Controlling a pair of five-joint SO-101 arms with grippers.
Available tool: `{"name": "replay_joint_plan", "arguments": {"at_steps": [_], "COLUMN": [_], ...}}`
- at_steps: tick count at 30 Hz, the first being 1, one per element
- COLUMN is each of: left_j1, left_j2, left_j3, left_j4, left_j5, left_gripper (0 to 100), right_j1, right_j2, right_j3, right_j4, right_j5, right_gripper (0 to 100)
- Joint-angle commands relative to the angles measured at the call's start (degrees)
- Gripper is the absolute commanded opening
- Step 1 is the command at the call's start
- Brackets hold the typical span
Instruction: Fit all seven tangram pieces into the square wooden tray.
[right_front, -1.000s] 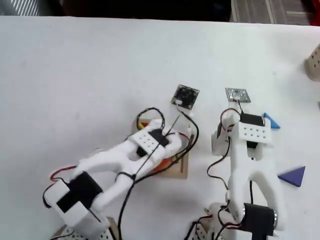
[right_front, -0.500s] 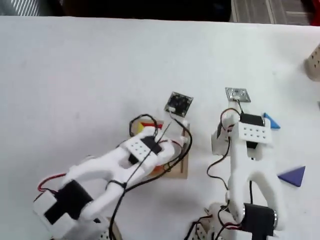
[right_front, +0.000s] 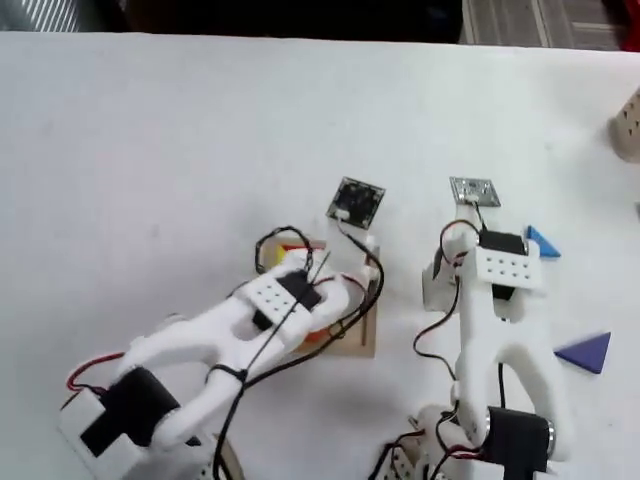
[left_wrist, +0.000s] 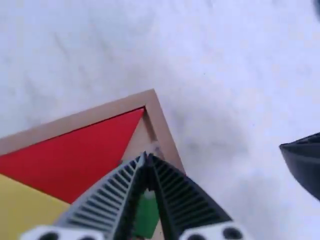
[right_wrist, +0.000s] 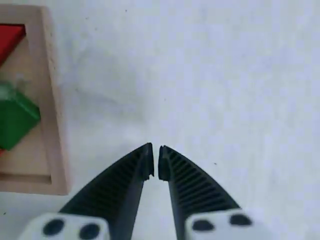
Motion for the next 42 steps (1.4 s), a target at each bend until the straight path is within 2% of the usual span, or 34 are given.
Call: {"name": "replay_joint_plan", "arguments": {"at_steps": [1, 10, 21, 25, 29, 33, 38, 42], "left_j1": [-1.63, 1.1, 1.1, 2.68, 4.35, 4.88, 4.44, 4.44], "left_j2": [-2.68, -2.86, -3.38, -3.3, -3.21, -3.38, -3.38, -3.47], "left_j3": [-1.49, -0.09, 0.97, 0.79, 0.44, -0.26, -3.52, -6.24], "left_j4": [-2.81, -2.46, -2.37, -2.9, -2.2, 2.81, 9.67, 16.44], "left_j5": [0.53, 0.18, -1.32, -3.25, -3.08, -3.08, -3.08, -3.43], "left_gripper": [2, 2, 3, 5, 22, 35, 36, 36], "right_j1": [0.22, 0.22, 2.42, 10.42, 20.18, 29.76, 40.75, 43.91], "right_j2": [-1.71, -1.71, -1.89, -1.89, -2.33, -1.8, -1.8, -1.71], "right_j3": [-0.35, -0.35, -0.7, -2.37, -3.08, -5.89, -10.11, -12.48], "right_j4": [-0.57, -0.66, -0.75, -0.57, -0.84, -0.75, -1.54, -1.54], "right_j5": [-0.53, -0.53, -0.53, -0.53, 0.09, 8.88, 15.47, 18.2], "right_gripper": [1.8, 1.8, 1.8, 1.8, 1.8, 1.8, 1.8, 1.8]}}
